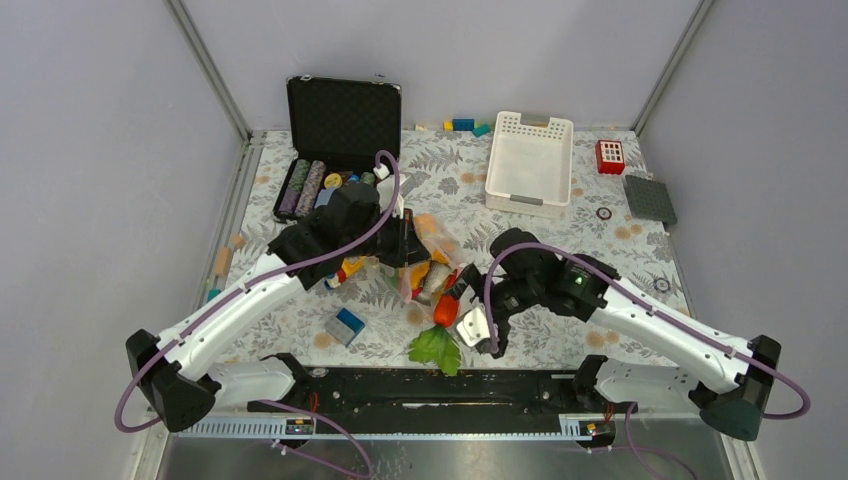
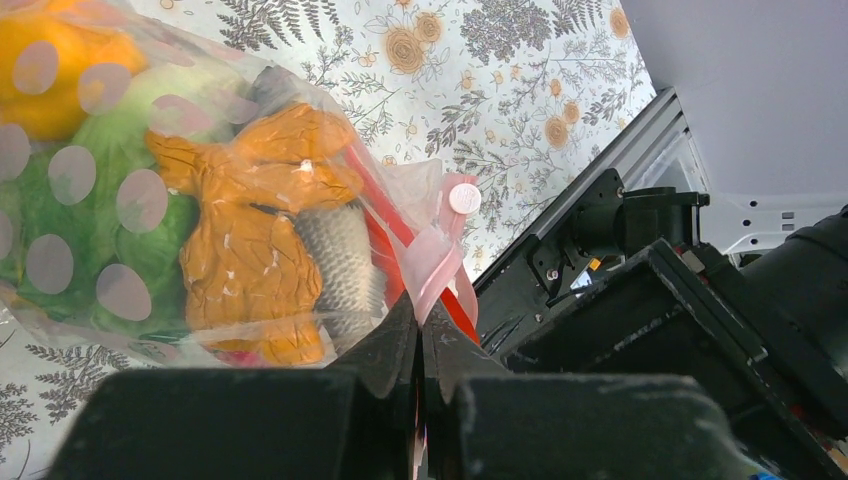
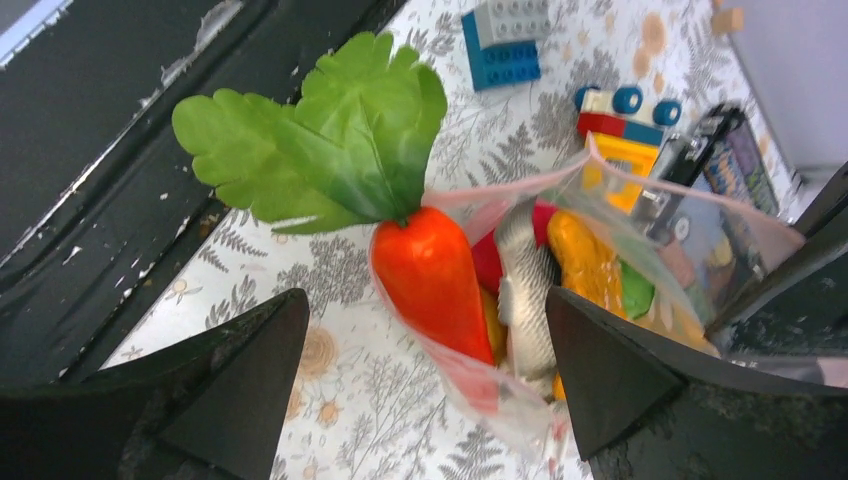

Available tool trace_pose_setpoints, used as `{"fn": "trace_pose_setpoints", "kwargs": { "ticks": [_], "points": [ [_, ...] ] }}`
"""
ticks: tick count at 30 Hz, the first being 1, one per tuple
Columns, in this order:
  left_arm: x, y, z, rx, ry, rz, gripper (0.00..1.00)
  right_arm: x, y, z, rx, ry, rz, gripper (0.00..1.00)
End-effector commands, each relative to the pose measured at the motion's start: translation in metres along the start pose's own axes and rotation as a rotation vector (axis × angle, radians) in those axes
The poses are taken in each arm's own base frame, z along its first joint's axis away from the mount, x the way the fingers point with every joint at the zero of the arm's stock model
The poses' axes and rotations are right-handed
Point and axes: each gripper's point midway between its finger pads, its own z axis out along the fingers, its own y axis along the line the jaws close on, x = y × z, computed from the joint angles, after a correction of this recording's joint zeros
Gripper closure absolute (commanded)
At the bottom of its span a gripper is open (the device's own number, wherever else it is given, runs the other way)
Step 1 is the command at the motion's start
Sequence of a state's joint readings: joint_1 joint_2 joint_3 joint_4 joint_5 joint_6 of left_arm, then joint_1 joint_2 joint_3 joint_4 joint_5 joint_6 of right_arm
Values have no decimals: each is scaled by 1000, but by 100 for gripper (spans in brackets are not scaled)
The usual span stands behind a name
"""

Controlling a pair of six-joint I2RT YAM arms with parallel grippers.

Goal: Place the food in the zip-top bag and seal the zipper
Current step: Adjust the fake vegetable in the zipper food storage bag.

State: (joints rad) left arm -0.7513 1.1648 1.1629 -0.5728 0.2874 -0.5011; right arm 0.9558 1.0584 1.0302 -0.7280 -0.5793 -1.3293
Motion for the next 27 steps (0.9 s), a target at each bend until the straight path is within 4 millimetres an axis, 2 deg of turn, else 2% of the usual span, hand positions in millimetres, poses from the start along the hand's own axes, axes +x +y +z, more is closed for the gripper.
{"fn": "trace_pose_setpoints", "kwargs": {
  "ticks": [1, 5, 8, 12, 17, 23, 27],
  "points": [
    [-27, -29, -18, 98, -100, 13, 100, -35, -18, 4, 61, -177, -83, 4],
    [-27, -30, -20, 100, -104, 15, 100, -29, -30, 16, 103, -183, -60, 3],
    [-28, -30, -21, 102, -106, 16, 100, -19, -30, 23, 63, -138, -70, 3],
    [-28, -31, -23, 103, -100, 21, 100, -4, -13, 30, -58, -88, -68, 6],
    [-26, -31, -24, 105, -97, 23, 100, 10, -22, 36, -36, -28, -45, 11],
    [-23, -31, -22, 111, -81, 23, 100, 11, -34, 41, 14, -30, -27, 14],
    [-20, -27, -21, 95, -76, 16, 100, 4, -42, 39, 56, -58, -2, 16]
  ]
}}
